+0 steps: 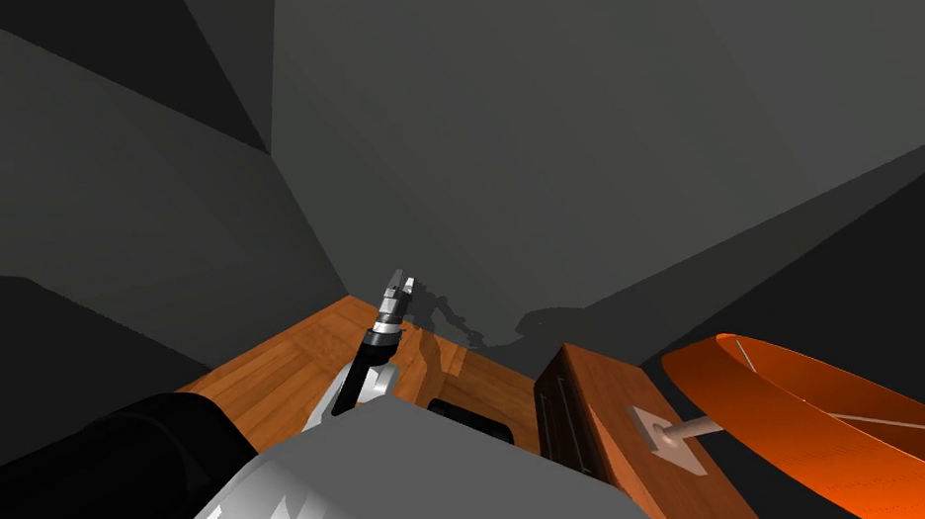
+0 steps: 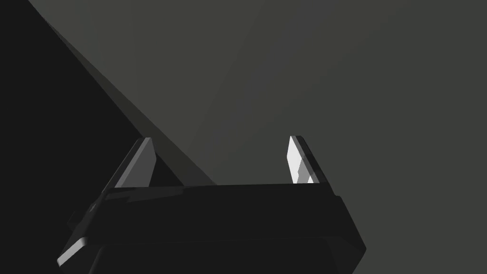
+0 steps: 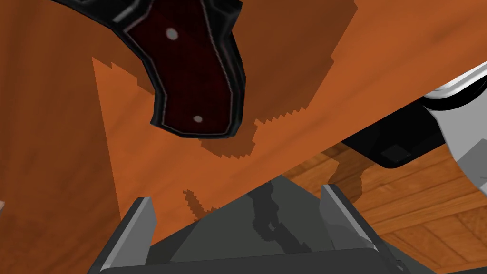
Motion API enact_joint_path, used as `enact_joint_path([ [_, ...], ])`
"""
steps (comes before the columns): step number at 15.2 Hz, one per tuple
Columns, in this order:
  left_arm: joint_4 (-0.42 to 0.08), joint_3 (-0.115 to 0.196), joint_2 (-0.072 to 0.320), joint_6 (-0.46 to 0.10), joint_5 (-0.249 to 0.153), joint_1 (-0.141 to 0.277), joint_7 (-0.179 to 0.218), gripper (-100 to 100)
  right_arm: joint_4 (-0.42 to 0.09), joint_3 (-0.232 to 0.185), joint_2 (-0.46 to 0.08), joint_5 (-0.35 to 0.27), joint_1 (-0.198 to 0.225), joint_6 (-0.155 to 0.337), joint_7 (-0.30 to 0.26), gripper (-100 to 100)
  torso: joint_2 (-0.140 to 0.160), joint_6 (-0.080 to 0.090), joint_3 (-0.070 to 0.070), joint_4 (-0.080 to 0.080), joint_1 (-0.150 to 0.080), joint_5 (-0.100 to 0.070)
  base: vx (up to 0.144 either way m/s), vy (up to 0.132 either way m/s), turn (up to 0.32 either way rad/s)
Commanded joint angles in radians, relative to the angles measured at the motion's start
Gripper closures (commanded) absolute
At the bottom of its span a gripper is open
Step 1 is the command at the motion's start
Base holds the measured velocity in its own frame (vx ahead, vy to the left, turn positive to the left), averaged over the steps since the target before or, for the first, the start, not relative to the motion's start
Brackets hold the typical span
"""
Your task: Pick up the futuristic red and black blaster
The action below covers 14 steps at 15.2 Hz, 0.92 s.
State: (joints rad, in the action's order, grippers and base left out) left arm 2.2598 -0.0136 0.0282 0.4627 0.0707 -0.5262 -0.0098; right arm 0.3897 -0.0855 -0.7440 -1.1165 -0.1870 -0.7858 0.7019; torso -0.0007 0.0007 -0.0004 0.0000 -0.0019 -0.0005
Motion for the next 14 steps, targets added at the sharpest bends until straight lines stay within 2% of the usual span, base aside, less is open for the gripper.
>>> enact_joint_path([
  [1, 0.0, 0.0, 0.0, 0.0, 0.0, 0.0, 0.0, 0, -0.05, 0.006, 0.002, 0.004, 0.014, -0.015, 0.033, -100, 0.0, 0.0, 0.0, 0.0, 0.0, 0.0, -0.002, -0.005, -0.031],
  [4, 0.0, 0.0, 0.0, 0.0, 0.0, 0.0, 0.0, 0, -0.104, 0.006, 0.002, 0.004, 0.014, -0.015, 0.033, -100, 0.0, 0.0, 0.0, 0.0, 0.001, 0.0, 0.0, 0.0, -0.006],
  [5, 0.0, 0.0, 0.0, 0.0, 0.0, 0.0, 0.0, 0, -0.131, 0.003, -0.012, -0.023, 0.022, -0.02, 0.048, -100, 0.0, 0.0, 0.0, 0.0, 0.001, 0.0, -0.007, 0.003, 0.223],
  [6, 0.0, 0.0, 0.0, 0.0, 0.0, 0.0, 0.0, 0, -0.045, 0.003, -0.012, -0.023, 0.009, -0.02, 0.035, -100, 0.001, 0.0, 0.0, 0.0, 0.001, 0.0, -0.016, -0.008, 0.234],
  [7, 0.0, 0.0, 0.0, 0.0, 0.0, 0.0, 0.0, 0, -0.047, 0.003, -0.012, -0.023, 0.019, -0.02, 0.028, -100, 0.0, -0.001, 0.0, 0.0, 0.0, 0.0, -0.014, -0.012, 0.109],
  [8, 0.0, 0.0, 0.0, 0.0, 0.0, 0.0, 0.0, 0, -0.115, 0.003, -0.012, -0.023, 0.022, -0.02, 0.048, -100, 0.0, -0.001, 0.0, 0.0, 0.0, 0.0, -0.006, -0.008, 0.025],
  [9, 0.0, 0.0, 0.0, 0.0, 0.0, 0.0, 0.0, 0, -0.154, 0.003, -0.012, -0.023, 0.022, -0.02, 0.048, -100, 0.0, 0.0, 0.0, 0.0, 0.0, 0.0, 0.0, 0.0, 0.0],
  [10, 0.0, 0.0, 0.0, 0.0, 0.0, 0.0, 0.0, 0, -0.032, 0.003, -0.012, -0.023, -0.002, -0.02, 0.043, -100, 0.001, 0.002, 0.001, 0.0, 0.0, 0.0, 0.0, -0.002, -0.054],
  [11, 0.0, 0.0, 0.0, 0.0, 0.0, 0.0, 0.0, 0, 0.042, 0.003, -0.012, -0.023, -0.037, -0.02, -0.005, -100, 0.001, 0.0, 0.001, 0.0, 0.001, 0.0, -0.002, 0.002, -0.022],
  [13, 0.0, 0.0, 0.0, 0.0, 0.0, 0.0, 0.0, 0, 0.058, 0.003, -0.012, -0.023, -0.022, -0.02, -0.006, -100, 0.0, 0.0, 0.0, 0.0, 0.001, 0.0, 0.0, 0.0, 0.0],
  [14, 0.0, 0.0, 0.0, 0.0, 0.0, 0.0, 0.0, 0, 0.021, 0.003, -0.012, -0.023, 0.009, -0.02, 0.019, -100, -0.001, 0.0, 0.0, 0.0, 0.001, 0.0, 0.0, 0.0, 0.0],
])
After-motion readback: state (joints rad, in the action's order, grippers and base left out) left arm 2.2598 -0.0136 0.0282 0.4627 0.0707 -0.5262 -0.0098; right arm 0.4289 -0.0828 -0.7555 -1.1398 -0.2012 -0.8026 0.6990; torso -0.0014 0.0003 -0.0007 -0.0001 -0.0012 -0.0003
